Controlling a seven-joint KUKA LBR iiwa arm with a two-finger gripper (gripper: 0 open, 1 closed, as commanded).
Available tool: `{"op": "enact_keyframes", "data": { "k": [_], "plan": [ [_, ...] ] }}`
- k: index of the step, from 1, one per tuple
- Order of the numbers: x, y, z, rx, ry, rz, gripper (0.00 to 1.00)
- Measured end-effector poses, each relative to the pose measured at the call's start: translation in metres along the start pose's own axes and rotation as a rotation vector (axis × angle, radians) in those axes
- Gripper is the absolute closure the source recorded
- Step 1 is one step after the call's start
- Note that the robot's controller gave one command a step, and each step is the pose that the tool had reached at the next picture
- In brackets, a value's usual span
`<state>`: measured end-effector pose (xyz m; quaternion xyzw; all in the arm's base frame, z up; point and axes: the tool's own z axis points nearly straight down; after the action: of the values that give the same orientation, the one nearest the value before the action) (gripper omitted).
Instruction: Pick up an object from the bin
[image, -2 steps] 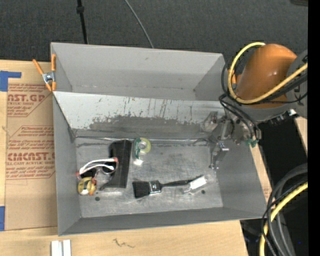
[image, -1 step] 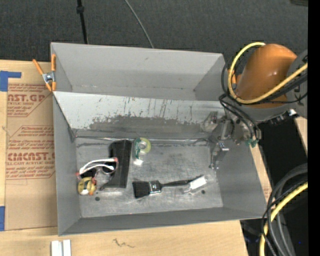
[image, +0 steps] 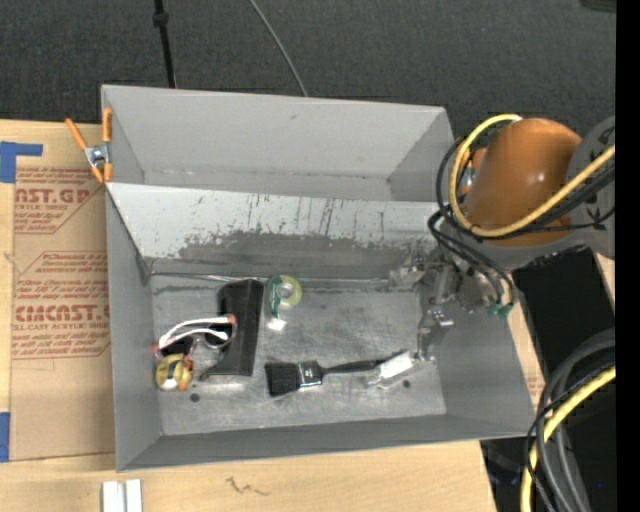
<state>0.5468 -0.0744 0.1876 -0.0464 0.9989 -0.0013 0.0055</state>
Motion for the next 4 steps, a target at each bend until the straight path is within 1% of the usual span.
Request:
{"op": "enact_keyframes", "data": {
  "k": [1,2,3,4],
  "plan": [
    [0.019,-0.017,0.059,-0.003,0.004,-0.096,0.00],
    [0.049,-0.006,0.089,-0.003,0.014,-0.047,0.00],
    [0.050,0.000,0.113,-0.002,0.001,-0.097,1.00],
    [0.050,0.001,0.113,-0.001,0.001,-0.097,1.00]
  ]
}}
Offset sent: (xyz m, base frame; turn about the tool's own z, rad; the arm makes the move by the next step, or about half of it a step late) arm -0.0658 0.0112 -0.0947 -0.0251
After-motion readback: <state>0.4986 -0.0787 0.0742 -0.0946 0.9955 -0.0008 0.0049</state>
